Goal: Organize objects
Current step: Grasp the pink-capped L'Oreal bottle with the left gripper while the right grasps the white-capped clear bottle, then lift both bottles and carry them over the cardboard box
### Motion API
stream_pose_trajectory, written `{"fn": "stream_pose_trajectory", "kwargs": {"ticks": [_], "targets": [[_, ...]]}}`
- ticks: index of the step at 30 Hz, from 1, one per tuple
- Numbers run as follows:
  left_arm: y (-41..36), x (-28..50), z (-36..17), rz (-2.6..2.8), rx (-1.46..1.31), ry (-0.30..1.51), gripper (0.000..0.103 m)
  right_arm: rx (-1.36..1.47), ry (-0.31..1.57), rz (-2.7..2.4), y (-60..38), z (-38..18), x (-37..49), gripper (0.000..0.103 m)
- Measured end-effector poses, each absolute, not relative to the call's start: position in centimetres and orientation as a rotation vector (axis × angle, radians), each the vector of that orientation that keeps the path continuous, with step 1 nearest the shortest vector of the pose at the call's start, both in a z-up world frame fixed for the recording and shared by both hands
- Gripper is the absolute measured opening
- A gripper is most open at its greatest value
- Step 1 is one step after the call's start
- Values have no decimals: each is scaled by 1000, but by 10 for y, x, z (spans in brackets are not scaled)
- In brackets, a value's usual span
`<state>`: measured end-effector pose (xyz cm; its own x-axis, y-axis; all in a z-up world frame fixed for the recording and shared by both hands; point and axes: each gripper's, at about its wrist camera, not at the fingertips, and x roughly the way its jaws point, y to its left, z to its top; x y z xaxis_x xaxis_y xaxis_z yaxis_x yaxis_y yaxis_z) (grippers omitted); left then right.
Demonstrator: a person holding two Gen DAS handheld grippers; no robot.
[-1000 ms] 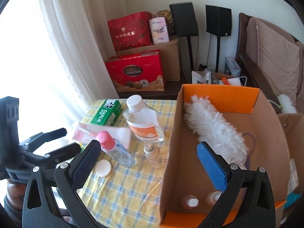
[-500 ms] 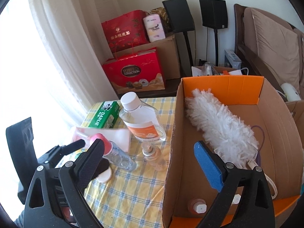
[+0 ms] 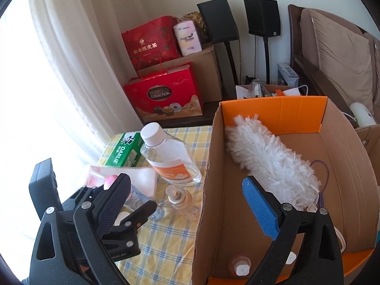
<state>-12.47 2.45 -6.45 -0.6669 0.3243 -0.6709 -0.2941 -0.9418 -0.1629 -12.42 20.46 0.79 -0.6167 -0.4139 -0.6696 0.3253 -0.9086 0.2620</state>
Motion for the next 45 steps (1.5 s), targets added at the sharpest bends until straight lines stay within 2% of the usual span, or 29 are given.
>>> {"fn": "stream_pose_trajectory", "kwargs": {"ticks": [1,2,19,25,29,32,34,36,45], "targets": [[25,-125,-65,2586,-1058,-59,49,1076,-160,-2501,205,8,-124,97],[26,-126,-66,2580,-1063,-60,46,1077,-158,-2502,204,8,-125,97],[-1,-114,-34,2599,-1021,-128,45,1048,-74,-2495,175,14,-154,91],[-17,-107,-21,2623,-1022,-132,45,1022,10,-2513,144,8,-168,78],[-25,-106,-17,2630,-1030,-141,45,1051,55,-2533,127,-1,-179,61],[-30,-106,-14,2633,-1038,-146,45,1092,58,-2531,123,-7,-187,41],[-32,-107,-12,2636,-1036,-148,45,1084,48,-2535,123,-8,-189,39],[-34,-107,-11,2639,-1034,-154,45,1069,49,-2547,123,-6,-188,33],[-27,-109,-4,2632,-1024,-154,45,1035,71,-2564,126,7,-186,28]]}}
